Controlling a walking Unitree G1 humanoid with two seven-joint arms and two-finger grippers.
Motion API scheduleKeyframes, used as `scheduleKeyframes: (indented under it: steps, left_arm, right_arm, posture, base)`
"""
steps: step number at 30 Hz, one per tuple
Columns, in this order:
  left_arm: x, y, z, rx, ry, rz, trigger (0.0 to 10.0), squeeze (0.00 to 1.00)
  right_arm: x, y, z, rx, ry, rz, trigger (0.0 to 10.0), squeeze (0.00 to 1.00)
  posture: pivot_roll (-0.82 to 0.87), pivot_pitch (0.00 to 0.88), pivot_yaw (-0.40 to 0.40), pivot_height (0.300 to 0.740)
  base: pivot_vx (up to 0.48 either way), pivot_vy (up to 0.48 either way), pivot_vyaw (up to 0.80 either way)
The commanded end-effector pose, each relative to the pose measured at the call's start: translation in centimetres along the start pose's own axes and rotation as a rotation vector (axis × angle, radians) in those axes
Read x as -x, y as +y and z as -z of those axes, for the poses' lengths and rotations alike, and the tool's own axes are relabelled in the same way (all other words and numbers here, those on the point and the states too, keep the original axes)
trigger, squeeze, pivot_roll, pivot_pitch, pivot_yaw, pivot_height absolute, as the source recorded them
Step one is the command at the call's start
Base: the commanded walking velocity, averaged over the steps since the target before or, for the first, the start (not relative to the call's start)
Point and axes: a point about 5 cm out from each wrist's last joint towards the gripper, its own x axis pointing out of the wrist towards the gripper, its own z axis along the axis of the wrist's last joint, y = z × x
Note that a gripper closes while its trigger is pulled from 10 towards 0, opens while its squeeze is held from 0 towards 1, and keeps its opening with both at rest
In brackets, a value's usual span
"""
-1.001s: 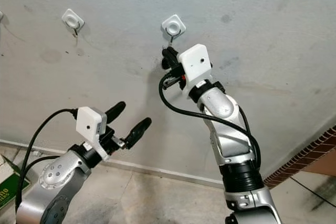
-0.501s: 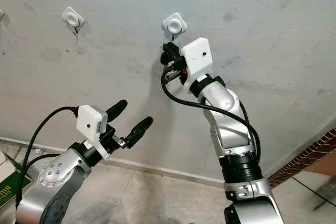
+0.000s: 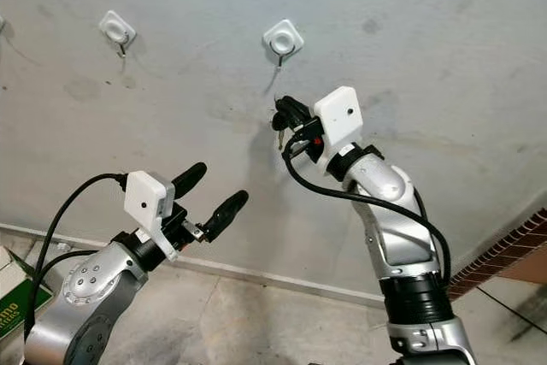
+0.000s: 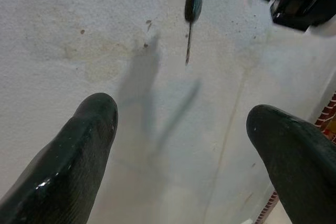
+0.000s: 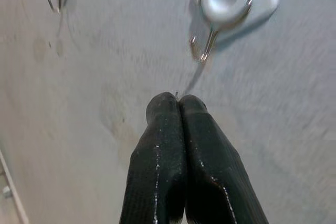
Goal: Hang keys on a hook
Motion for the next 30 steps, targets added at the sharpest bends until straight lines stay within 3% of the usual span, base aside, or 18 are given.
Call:
scheduleKeyframes:
  steps: [1, 24, 30]
  left_arm:
    - [-0.1, 0.1, 0.0, -0.003, 0.007, 0.012, 10.0, 0.0]
    - [-0.1, 0.1, 0.0, -0.004, 0.009, 0.013, 10.0, 0.0]
    - [-0.1, 0.0, 0.0, -0.004, 0.008, 0.012, 10.0, 0.0]
  right_arm:
    - [-0.2, -0.1, -1.0, -0.001, -0.034, -0.016, 10.0, 0.0]
    - [-1.5, -1.4, -2.8, -0.037, -0.088, -0.003, 10.0, 0.0]
    - [-2.0, -1.5, -2.6, -0.091, -0.1, 0.025, 10.0, 0.0]
  posture:
    - [0.04, 0.119, 0.045, 0.74]
    - [0.04, 0.118, 0.045, 0.74]
    - [0.05, 0.119, 0.044, 0.74]
  base:
    - [0.0, 0.0, 0.0]
    - [0.0, 0.0, 0.0]
    - [0.0, 0.0, 0.0]
